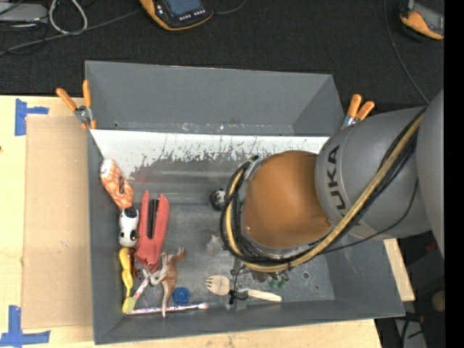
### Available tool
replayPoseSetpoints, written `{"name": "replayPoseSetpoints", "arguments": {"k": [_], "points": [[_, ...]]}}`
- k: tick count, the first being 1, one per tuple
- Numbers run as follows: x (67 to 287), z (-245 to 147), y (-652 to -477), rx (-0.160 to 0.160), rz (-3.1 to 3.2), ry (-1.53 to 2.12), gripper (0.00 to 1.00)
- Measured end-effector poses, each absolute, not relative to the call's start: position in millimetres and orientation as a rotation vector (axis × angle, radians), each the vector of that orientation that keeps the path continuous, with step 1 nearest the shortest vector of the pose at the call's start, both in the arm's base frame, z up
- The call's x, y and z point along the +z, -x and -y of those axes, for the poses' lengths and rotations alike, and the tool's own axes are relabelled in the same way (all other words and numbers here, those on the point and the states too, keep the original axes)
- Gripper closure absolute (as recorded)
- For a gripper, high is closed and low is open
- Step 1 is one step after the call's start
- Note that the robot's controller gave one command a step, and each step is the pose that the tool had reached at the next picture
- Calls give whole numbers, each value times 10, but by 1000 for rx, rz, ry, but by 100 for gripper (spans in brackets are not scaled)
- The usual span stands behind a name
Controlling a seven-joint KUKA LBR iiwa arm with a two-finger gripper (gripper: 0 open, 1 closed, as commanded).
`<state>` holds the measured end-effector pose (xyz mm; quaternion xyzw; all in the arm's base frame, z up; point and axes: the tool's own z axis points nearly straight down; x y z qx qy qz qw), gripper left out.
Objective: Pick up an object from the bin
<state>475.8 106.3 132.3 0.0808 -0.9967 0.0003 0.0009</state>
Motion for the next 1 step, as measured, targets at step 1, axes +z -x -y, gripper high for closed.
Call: {"name": "replayPoseSetpoints", "arguments": {"k": [1], "points": [[1132,-1374,-4816,-4,3136,-166,0]]}}
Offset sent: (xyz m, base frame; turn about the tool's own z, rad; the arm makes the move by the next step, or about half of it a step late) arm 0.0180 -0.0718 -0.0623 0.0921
